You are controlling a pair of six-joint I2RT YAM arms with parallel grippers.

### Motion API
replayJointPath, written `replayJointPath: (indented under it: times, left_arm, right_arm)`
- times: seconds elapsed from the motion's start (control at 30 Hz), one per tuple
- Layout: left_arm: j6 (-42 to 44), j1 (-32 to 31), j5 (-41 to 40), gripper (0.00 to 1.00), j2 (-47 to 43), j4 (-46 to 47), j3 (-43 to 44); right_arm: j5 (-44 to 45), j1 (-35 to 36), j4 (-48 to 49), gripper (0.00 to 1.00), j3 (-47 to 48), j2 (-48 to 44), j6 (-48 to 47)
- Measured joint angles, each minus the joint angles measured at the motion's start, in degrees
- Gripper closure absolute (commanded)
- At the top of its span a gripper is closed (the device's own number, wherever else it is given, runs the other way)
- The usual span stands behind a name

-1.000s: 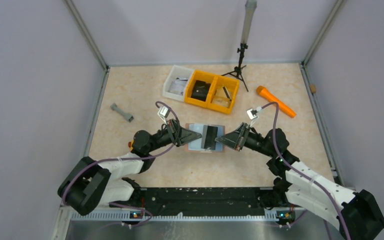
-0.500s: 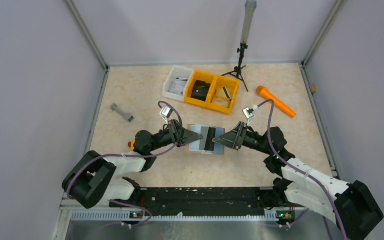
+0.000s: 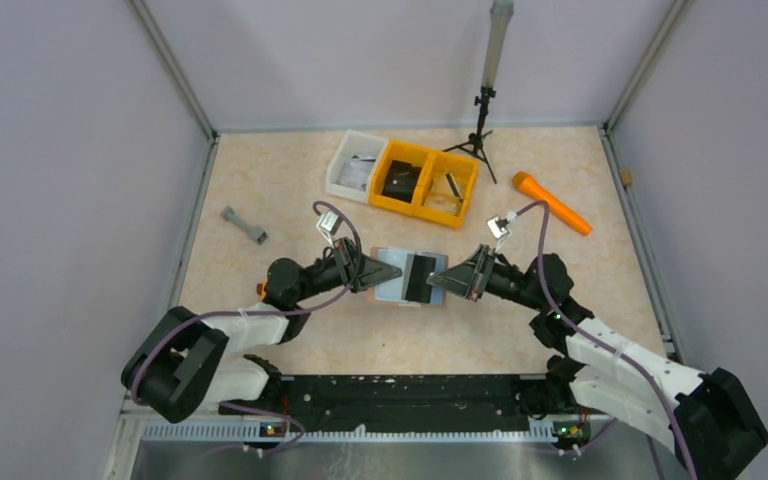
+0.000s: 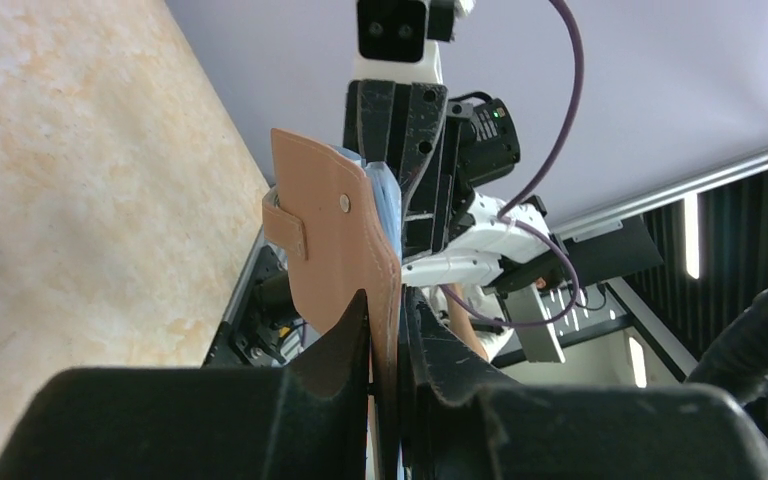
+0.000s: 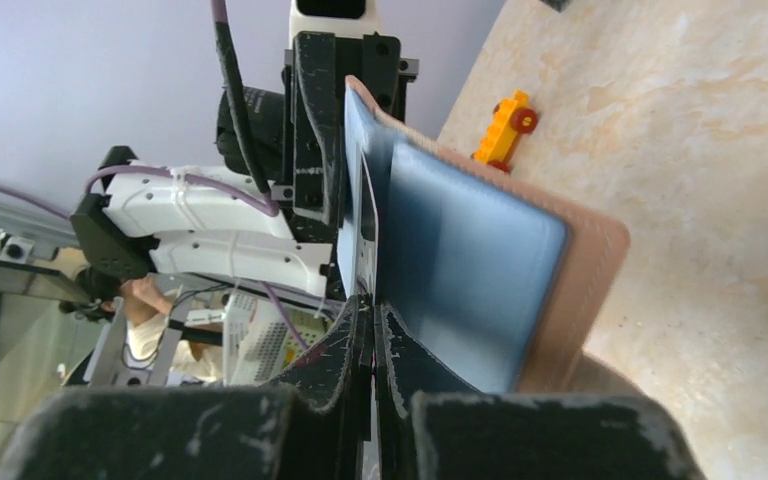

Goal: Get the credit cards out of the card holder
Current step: Remove the credit card from the card holder, then place the credit card in the storage box.

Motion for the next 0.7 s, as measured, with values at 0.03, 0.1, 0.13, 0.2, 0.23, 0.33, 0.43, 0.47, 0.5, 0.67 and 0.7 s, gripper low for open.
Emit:
replayJointPath:
  times: [0.03,0.1,0.13,0.2,0.23,0.33,0.43,0.47,0.5,0.67,0.7]
  left_arm:
    - [0.2,0.7,0.3,1.0,-0.4,-0.6,0.0]
    - [0.2,3.2,1.6,1.0,-1.4,-2.0,0.0]
    - [0.1,4.6,2.3,1.0,-1.8,-2.4,0.0]
    - [-0.4,7.7,3.6,1.0,-2.9,-2.8,-0.2]
    - [-0.5,9.6,4.5,1.0,-3.8,-3.0,-0.4]
    - [0.3,14.7,6.9,1.0,-7.8,-6.9,-0.6]
    - [5.1,17.7,7.8,1.0,-13.9,-17.3,-0.3]
    - [7.6,18.2,7.7,1.0,-16.2,-23.3,0.4]
    - [11.0,18.6,7.0,1.0,-18.8,-30.9,1.7]
    - [25.8,19.1,-1.4,1.0,-26.9,-61.2,10.3]
    - [28.1,19.1,-3.3,1.0,-28.0,-65.6,11.8]
  right_arm:
    - [0.7,0.0,-1.6,1.0,0.0,-0.9,-0.9]
    - [2.1,-0.3,-5.4,1.0,0.4,-2.8,-2.9]
    - [2.8,-0.8,-7.9,1.0,1.0,-3.7,-4.2]
    - [4.1,-1.7,-11.5,1.0,1.9,-4.9,-6.6]
    - [5.0,-2.3,-13.9,1.0,2.6,-5.5,-8.3]
    - [8.3,-3.0,-20.9,1.0,5.5,-5.8,-14.3]
    - [12.0,-3.0,-28.2,1.0,11.5,-4.0,-22.3]
    - [13.4,-3.1,-30.9,1.0,14.5,-2.7,-25.2]
    - [14.6,-3.1,-32.9,1.0,17.4,-1.1,-27.8]
    - [18.3,-3.1,-39.9,1.0,33.3,9.8,-40.5]
    - [18.7,-3.1,-41.2,1.0,36.5,12.6,-43.0]
